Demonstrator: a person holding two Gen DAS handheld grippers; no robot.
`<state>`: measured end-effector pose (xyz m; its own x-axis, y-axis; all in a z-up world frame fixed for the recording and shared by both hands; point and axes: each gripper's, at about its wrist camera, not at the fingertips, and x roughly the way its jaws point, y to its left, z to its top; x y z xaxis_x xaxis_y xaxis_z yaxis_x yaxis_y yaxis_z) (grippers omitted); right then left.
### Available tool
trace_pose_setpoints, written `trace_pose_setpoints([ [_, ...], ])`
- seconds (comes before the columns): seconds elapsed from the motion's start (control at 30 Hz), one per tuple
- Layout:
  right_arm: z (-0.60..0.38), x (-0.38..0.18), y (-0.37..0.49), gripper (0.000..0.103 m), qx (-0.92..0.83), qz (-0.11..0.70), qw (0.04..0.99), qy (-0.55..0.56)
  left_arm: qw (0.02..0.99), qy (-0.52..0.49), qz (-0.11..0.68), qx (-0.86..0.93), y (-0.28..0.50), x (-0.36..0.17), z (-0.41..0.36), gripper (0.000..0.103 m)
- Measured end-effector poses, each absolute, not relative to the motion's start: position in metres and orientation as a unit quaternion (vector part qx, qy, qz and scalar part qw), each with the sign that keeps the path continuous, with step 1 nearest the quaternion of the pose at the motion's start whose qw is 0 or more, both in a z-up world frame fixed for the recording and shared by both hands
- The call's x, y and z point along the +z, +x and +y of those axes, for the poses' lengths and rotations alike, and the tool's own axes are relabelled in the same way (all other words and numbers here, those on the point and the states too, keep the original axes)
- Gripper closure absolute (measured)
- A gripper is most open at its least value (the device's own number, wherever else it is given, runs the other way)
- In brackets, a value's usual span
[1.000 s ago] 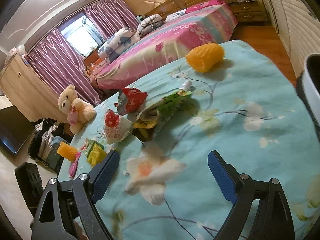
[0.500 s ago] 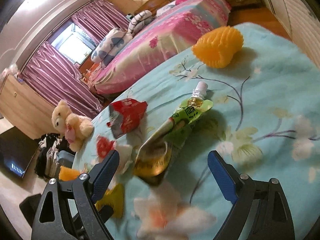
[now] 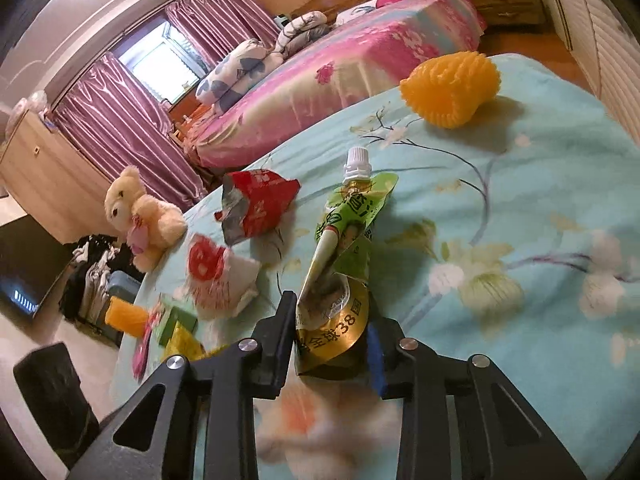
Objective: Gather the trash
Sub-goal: 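Grasp the yellow snack wrapper with the left tool while the right tool grasps the green juice pouch, then carry the wrapper with the left tool while the right tool carries the pouch over the bin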
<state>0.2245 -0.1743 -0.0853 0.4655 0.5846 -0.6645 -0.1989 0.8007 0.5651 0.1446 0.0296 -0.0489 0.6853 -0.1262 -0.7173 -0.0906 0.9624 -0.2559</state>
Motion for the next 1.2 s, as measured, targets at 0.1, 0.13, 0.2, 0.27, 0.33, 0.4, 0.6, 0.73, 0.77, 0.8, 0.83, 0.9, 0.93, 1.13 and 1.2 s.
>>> trace_pose_setpoints([
  [0.1,-0.186,-0.08,0.216,0.072,0.233,0.451,0.836,0.209,0.908,-0.136,0.396,-0.025,0.141,-0.046,0.021,0.078],
  [0.13,-0.192,-0.077,0.211,0.072,0.23,0.446,0.84,0.207,0.907,-0.136,0.396,-0.03,0.142,-0.046,0.018,0.078],
  [0.2,-0.202,-0.071,0.204,0.072,0.226,0.438,0.846,0.204,0.908,-0.133,0.396,-0.042,0.143,-0.044,0.01,0.079],
  [0.27,-0.212,-0.065,0.197,0.072,0.22,0.429,0.853,0.201,0.908,-0.127,0.394,-0.055,0.146,-0.042,0.001,0.079],
  [0.33,-0.219,-0.061,0.191,0.072,0.215,0.423,0.857,0.199,0.908,-0.122,0.394,-0.07,0.148,-0.041,-0.008,0.079],
  [0.4,-0.23,-0.058,0.185,0.072,0.208,0.417,0.862,0.2,0.907,-0.118,0.396,-0.083,0.152,-0.041,-0.015,0.079],
  [0.6,-0.265,-0.055,0.17,0.072,0.181,0.409,0.869,0.211,0.904,-0.099,0.397,-0.121,0.162,-0.039,-0.044,0.079],
  [0.73,-0.289,-0.053,0.162,0.072,0.162,0.403,0.872,0.225,0.901,-0.092,0.4,-0.141,0.169,-0.038,-0.065,0.081],
  [0.77,-0.296,-0.052,0.159,0.072,0.157,0.401,0.873,0.228,0.901,-0.089,0.398,-0.145,0.171,-0.037,-0.07,0.081],
  [0.8,-0.3,-0.051,0.157,0.072,0.152,0.4,0.874,0.229,0.902,-0.086,0.397,-0.149,0.171,-0.036,-0.074,0.081],
  [0.83,-0.307,-0.05,0.155,0.072,0.146,0.397,0.876,0.231,0.902,-0.083,0.395,-0.154,0.173,-0.035,-0.078,0.081],
  [0.9,-0.315,-0.048,0.151,0.072,0.139,0.394,0.878,0.233,0.901,-0.076,0.394,-0.163,0.177,-0.034,-0.086,0.081],
  [0.93,-0.318,-0.047,0.15,0.072,0.136,0.392,0.879,0.234,0.901,-0.074,0.394,-0.166,0.179,-0.035,-0.091,0.081],
  [1.13,-0.343,-0.044,0.144,0.072,0.116,0.385,0.883,0.242,0.899,-0.058,0.389,-0.191,0.188,-0.033,-0.118,0.081],
  [1.2,-0.35,-0.044,0.142,0.072,0.109,0.382,0.885,0.244,0.899,-0.053,0.387,-0.199,0.188,-0.032,-0.127,0.081],
])
